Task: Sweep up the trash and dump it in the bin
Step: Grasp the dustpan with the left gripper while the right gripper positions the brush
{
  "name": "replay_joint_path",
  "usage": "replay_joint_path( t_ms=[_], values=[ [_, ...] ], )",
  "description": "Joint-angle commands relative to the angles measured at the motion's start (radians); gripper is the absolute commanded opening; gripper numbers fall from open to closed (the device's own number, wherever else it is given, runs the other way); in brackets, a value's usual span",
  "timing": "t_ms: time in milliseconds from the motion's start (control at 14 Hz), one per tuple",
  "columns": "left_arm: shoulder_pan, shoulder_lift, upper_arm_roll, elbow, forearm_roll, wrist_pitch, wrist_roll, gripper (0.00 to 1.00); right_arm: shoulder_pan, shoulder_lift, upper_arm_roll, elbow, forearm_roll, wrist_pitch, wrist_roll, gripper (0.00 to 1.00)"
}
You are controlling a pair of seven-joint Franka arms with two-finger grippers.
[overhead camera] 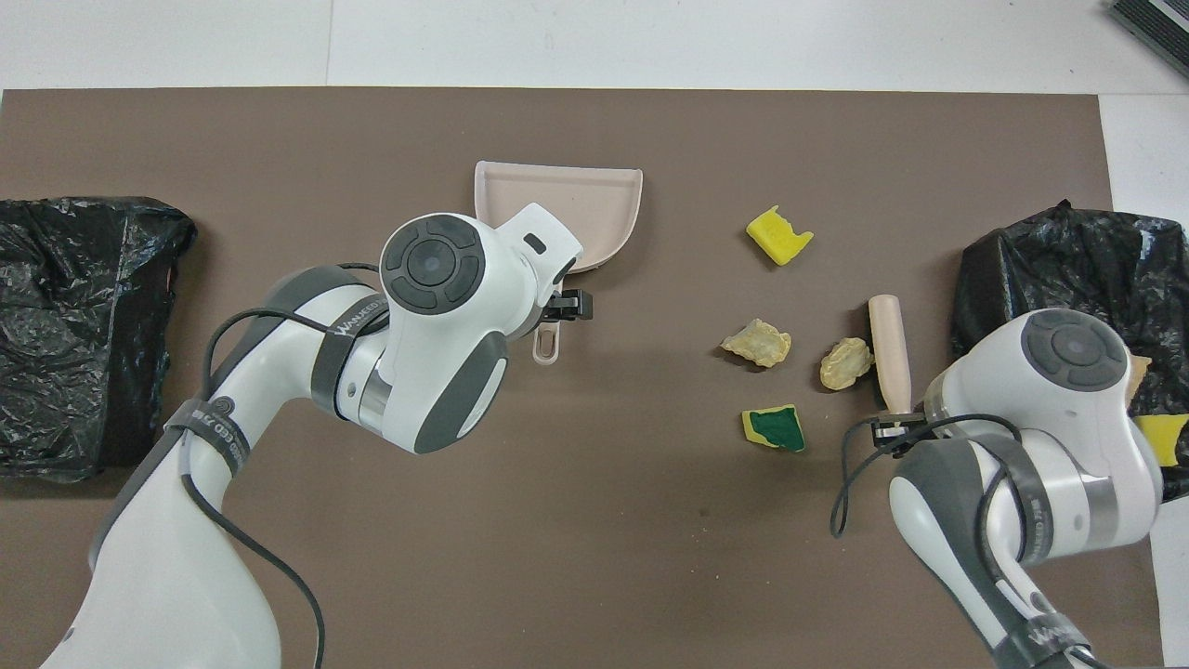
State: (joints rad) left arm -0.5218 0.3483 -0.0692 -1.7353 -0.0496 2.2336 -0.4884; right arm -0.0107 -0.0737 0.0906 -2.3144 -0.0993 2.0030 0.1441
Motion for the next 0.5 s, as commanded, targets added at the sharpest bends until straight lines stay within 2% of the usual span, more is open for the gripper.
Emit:
replay_joint_path(
  t_ms=[0,143,358,430],
  values=[
    [-0.043,0.055,0.019,0.005,0.022,0.067,-0.013,1.0,0.043,-0.014,0.001,-0.019,0.058,0.016,-0.049,0.0],
    [-0.043,0.055,0.019,0.005,0.072,0.064,-0.004,1.0,0.092,-0.014,0.001,-0.017,0.091,0.016,-0.055,0.0],
    [-0.046,0.058,0.019,0.003,0.082,0.06,-0.004,1.0,0.141,-0.017,0.001,-0.014,0.162,0.014,-0.141,0.0],
    [-0.046,0.058,0.019,0.003,0.083,0.058,-0.004,0.93,0.158,-0.015,0.001,-0.007,0.186,0.01,-0.147,0.0]
  ],
)
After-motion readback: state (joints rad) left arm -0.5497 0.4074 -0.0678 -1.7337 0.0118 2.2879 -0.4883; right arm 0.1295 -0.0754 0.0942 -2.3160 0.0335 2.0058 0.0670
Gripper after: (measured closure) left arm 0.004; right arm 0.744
